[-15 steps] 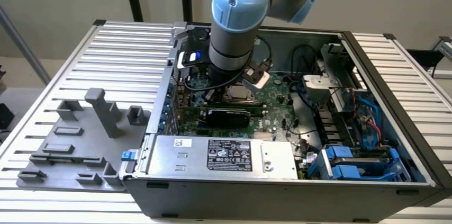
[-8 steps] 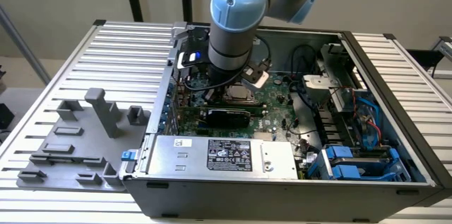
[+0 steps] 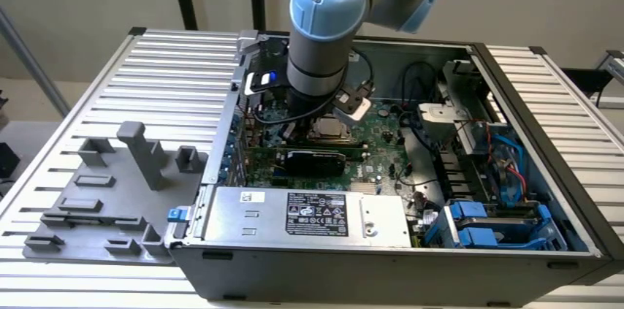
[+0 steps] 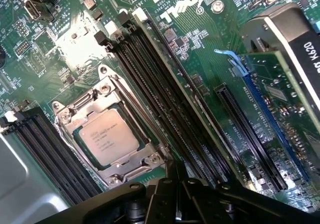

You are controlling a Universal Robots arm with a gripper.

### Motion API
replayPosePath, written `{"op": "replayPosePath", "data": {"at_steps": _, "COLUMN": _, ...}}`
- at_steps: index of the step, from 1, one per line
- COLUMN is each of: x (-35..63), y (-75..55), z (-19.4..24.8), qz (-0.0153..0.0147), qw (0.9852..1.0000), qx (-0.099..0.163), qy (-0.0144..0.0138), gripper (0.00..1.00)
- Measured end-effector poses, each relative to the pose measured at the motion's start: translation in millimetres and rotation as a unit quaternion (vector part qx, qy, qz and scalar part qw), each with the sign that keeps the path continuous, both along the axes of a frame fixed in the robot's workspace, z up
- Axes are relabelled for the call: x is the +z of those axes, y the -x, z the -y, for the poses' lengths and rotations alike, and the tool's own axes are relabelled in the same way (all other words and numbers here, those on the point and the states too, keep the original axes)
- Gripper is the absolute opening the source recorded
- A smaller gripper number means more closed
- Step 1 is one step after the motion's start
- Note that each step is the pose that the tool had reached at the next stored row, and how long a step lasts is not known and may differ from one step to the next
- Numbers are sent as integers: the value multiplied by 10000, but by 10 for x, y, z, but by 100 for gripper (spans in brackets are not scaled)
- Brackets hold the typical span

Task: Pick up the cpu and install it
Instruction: 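Install the second cpu locking lever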

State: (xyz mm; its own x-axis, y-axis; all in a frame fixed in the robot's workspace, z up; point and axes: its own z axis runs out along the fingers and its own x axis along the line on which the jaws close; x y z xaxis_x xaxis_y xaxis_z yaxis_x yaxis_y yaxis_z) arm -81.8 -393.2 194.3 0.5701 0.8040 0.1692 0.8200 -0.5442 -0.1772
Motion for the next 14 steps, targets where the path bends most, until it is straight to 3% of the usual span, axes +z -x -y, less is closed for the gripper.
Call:
{"op": "replayPosePath", "data": {"at_steps": 7, "x": 197, "y": 9, "z": -1, "qz": 1, "qw": 10000, "qx": 0, "qy": 2, "gripper": 12}}
{"op": "replayPosePath", "data": {"at_steps": 14, "x": 212, "y": 11, "z": -1, "qz": 1, "qw": 10000, "qx": 0, "qy": 3, "gripper": 12}}
